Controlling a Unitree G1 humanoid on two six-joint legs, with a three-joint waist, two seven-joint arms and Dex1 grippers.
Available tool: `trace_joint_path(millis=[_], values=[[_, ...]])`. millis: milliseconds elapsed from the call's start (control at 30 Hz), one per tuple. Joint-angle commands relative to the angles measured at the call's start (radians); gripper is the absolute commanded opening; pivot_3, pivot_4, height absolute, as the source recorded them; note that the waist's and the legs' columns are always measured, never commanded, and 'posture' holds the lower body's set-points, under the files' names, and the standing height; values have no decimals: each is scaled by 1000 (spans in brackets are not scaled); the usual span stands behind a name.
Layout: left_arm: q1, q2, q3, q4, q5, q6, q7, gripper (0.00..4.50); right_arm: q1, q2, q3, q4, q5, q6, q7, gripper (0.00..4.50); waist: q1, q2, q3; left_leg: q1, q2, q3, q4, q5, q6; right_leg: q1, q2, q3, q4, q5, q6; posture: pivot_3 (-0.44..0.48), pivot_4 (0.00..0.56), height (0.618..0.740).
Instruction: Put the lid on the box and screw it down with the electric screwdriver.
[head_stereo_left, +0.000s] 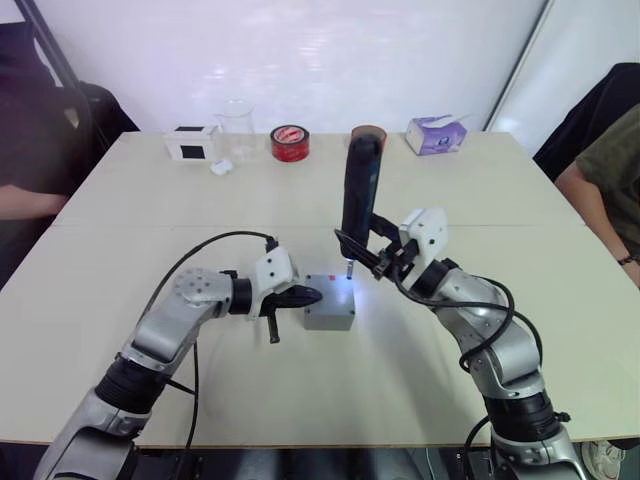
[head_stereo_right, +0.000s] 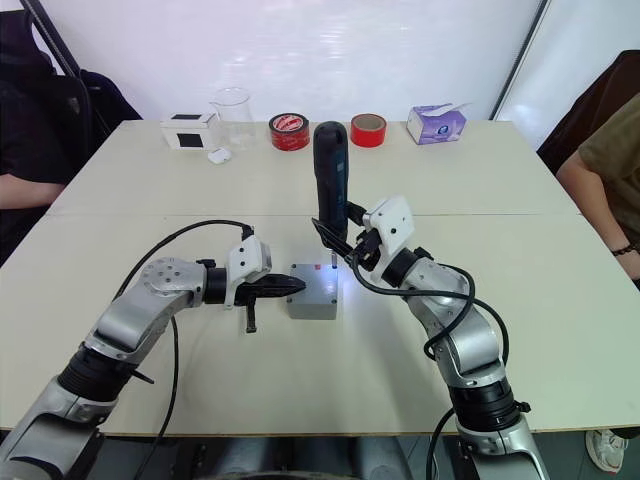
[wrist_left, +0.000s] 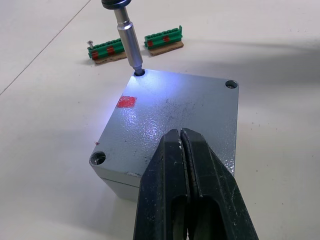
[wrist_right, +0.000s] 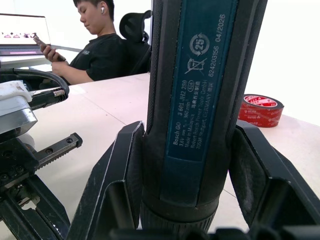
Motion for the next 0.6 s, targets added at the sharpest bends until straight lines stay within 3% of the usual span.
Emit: trace_joint_path(millis=[33,233,400,500,600], values=[[9,5,-9,8,15,12,-8,0,8,3,-23,3,21,40,-9,1855,-1,1,0,0,0,0,0,0,0,0,-1,0,-1,0,0,0,150,740],[4,4,18,-37,-21,9,-26,0,-138,-9,-142,-114,152,192,-85,1855,-1,6,6,-4,0,0,-2,0,0,-3,-4,-1,-5,0,-2,0,150,740],[-16,6,53,-113,-72,49,-27,0,-307,-34,-304,-160,314,474,-261,1855,1,10,9,-30,-1,0,-1,2,0,-27,-6,-4,-3,5,0,0,150,740],[-52,8,99,-176,-131,94,-31,0,-419,-173,-410,-99,404,772,-301,1855,2,11,10,-40,-1,0,-1,3,0,-38,-6,-5,-2,6,2,0,150,740],[-79,28,128,-212,-169,116,-46,0,-509,-343,-413,36,470,1133,-232,1855,1,13,11,-44,-2,0,-1,2,1,-40,-6,-6,-5,6,2,0,150,740]])
